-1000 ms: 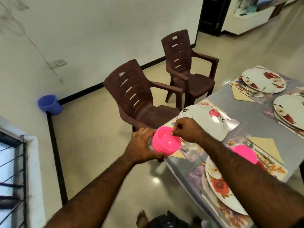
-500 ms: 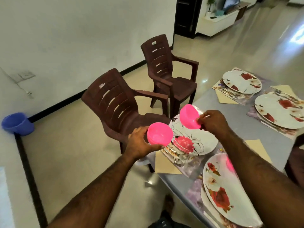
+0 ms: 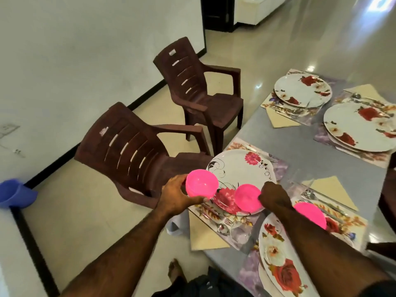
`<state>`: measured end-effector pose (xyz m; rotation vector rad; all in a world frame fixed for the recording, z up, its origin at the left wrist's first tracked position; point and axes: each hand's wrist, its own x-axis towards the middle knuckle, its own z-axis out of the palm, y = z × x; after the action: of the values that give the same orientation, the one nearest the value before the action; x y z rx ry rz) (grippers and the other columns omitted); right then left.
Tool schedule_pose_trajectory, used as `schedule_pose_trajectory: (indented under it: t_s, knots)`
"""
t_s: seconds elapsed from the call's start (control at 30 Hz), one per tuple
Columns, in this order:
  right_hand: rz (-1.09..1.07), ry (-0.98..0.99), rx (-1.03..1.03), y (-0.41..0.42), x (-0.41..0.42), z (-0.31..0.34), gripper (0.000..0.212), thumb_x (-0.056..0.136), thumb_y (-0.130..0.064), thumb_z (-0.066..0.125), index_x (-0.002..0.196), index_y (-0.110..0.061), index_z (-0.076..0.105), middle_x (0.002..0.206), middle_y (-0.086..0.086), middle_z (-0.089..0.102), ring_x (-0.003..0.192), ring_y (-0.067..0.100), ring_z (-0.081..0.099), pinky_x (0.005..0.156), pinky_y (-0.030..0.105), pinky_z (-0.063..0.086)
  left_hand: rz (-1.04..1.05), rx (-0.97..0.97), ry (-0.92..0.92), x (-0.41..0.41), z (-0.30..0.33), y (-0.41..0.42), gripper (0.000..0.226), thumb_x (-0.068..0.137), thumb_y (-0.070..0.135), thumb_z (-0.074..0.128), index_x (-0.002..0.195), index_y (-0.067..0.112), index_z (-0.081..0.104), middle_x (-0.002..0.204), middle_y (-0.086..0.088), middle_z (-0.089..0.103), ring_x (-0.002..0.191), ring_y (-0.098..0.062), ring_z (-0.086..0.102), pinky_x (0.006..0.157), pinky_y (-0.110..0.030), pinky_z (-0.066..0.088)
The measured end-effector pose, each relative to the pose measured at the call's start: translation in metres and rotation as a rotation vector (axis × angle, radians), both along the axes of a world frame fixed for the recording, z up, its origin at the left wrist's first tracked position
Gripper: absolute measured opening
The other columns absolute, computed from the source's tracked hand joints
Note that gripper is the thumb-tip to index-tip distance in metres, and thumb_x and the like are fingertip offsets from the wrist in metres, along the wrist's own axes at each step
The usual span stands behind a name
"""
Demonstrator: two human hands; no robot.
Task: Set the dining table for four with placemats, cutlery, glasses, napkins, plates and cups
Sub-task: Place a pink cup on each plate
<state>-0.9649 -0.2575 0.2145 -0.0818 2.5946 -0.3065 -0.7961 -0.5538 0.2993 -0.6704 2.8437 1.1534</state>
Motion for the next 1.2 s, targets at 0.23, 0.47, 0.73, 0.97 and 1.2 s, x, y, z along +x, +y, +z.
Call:
schedule_pose_trajectory:
  t_s: [0.23,0.47,0.73,0.97,1.2]
  knots:
    - [0.492,0.072,0.100,-0.005,0.008,-0.012,0.122,0.067,-0.086,0.066,0.162,-0.026,0.018,0.168,0.006,0.024,0.150,0.036,0.033,0.117,0.058,0.028,0.014,0.051,0.035,-0.024,-0.005,-0.003,0.105,0.046,0.085,0.088,0.135,0.037,0.060,0.126,0.017,0.063,0.112,-0.010,0.062,0.094,-0.038,0.060]
    - [0.655,0.118,0.186,-0.011,0.011,-0.008,0.118,0.071,-0.085,0.062,0.162,-0.020,0.021,0.165,0.011,0.022,0.150,0.038,0.027,0.118,0.058,0.027,0.007,0.053,0.014,-0.020,-0.008,-0.010,0.107,0.046,0.088,0.085,0.136,0.037,0.059,0.127,0.018,0.062,0.112,-0.008,0.061,0.094,-0.034,0.058]
    - [0.665,0.147,0.119,-0.011,0.015,-0.002,0.111,0.077,-0.087,0.052,0.161,-0.021,0.022,0.160,0.010,0.032,0.143,0.036,0.039,0.114,0.055,0.032,0.030,0.082,0.033,-0.014,0.001,-0.016,0.113,0.045,0.088,0.084,0.140,0.033,0.058,0.129,0.015,0.061,0.111,-0.008,0.061,0.081,-0.016,0.048]
    - [0.736,0.129,0.179,-0.015,0.012,0.000,0.108,0.069,-0.073,0.073,0.154,-0.024,0.030,0.151,0.005,0.043,0.137,0.029,0.046,0.113,0.055,0.034,0.017,0.051,0.045,-0.015,0.009,-0.015,0.113,0.045,0.088,0.083,0.140,0.032,0.058,0.128,0.015,0.060,0.112,-0.008,0.060,0.085,-0.021,0.051]
    - [0.747,0.074,0.250,-0.019,0.012,0.011,0.110,0.068,-0.064,0.081,0.156,-0.025,0.028,0.155,0.004,0.041,0.143,0.030,0.041,0.120,0.060,0.024,-0.020,0.010,0.058,-0.014,0.011,-0.019,0.108,0.049,0.084,0.087,0.140,0.032,0.058,0.129,0.015,0.061,0.113,-0.010,0.062,0.091,-0.032,0.059]
